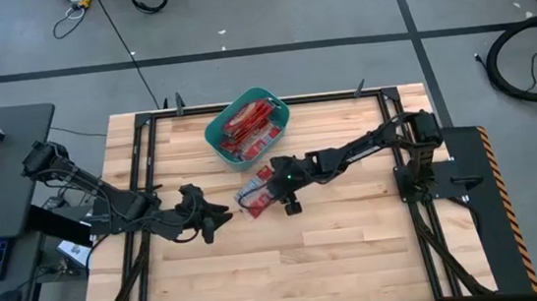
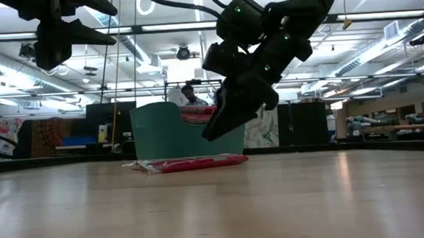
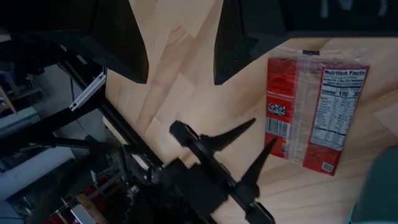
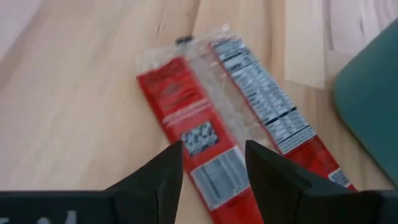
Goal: Sort popcorn bags into baskets
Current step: Put the red popcorn bag into the blue bin
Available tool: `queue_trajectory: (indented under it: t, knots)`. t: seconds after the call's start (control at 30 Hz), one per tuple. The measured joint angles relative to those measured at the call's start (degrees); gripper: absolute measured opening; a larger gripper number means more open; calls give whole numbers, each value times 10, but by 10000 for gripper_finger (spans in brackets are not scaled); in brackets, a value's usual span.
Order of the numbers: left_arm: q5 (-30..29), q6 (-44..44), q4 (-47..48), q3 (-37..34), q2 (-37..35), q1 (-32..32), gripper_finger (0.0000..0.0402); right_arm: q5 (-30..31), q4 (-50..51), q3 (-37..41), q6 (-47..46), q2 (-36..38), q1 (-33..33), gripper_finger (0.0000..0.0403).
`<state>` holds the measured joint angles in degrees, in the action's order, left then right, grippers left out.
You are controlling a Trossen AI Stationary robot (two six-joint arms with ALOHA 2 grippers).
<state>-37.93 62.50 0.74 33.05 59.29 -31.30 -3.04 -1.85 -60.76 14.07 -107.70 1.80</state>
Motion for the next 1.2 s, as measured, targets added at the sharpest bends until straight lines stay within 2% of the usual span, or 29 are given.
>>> queue_trajectory:
  t: [0.3, 0.67, 0.83, 0.97, 1.2]
  knots:
    - [3, -2, 2, 0, 0, 0, 185, -16, 0, -18, 10, 0, 28, 154]
    - [11, -1, 13, 0, 0, 0, 185, -34, -28, -22, 14, -58, 49, 153]
    - [18, -1, 13, 0, 0, 0, 185, -44, -1, -22, 52, -56, 51, 147]
    - [18, -1, 13, 0, 0, 0, 185, -49, 20, -23, 45, -55, 57, 118]
    - [18, -1, 13, 0, 0, 0, 185, -58, 32, -24, 31, -54, 62, 25]
